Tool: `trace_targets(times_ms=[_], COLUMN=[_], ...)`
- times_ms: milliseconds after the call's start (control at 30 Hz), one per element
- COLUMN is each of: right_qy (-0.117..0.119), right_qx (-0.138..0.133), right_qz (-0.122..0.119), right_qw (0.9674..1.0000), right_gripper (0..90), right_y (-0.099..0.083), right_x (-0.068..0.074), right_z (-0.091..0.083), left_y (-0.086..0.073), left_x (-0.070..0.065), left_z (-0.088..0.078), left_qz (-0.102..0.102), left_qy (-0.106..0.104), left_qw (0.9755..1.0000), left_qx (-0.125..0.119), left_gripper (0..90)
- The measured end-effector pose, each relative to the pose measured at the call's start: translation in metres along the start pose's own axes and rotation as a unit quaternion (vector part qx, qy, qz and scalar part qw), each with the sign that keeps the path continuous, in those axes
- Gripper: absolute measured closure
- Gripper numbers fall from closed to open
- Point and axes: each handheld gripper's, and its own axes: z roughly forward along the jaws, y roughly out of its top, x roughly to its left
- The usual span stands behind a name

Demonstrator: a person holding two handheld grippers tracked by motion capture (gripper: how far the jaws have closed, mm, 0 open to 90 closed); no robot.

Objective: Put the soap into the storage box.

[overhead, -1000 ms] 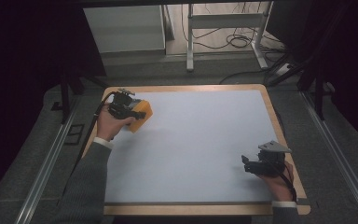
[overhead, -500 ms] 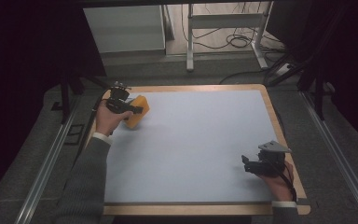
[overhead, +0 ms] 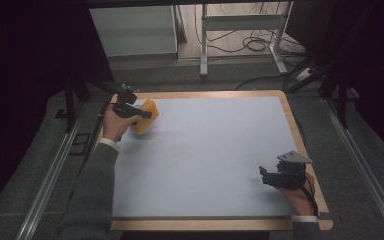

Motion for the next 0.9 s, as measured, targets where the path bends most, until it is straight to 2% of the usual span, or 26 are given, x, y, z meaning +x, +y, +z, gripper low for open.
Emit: trace_targets(times_ms=[267,567,667,900], right_qy=[-0.003,-0.004,-0.004,-0.004], right_qx=[0.0,0.001,0.0,0.001], right_qz=[0.003,0.005,0.005,0.006], right_qw=[1.0,1.0,1.0,1.0], right_gripper=[6.3,6.3,6.3,6.3], right_y=[-0.001,-0.001,-0.001,-0.001], right_x=[-0.001,-0.002,-0.002,-0.003], right_z=[0.0,0.0,0.0,0.001], left_y=[0.003,0.006,0.007,0.012], left_x=[0.011,0.022,0.026,0.031], left_z=[0.009,0.011,0.015,0.02], left_qz=[-0.017,-0.038,-0.042,-0.05], left_qy=[0.005,0.014,0.015,0.023], left_qw=[0.9998,0.9991,0.999,0.9984], left_qx=[0.002,-0.009,-0.003,-0.006], left_gripper=[61.1,61.2,61.1,61.2])
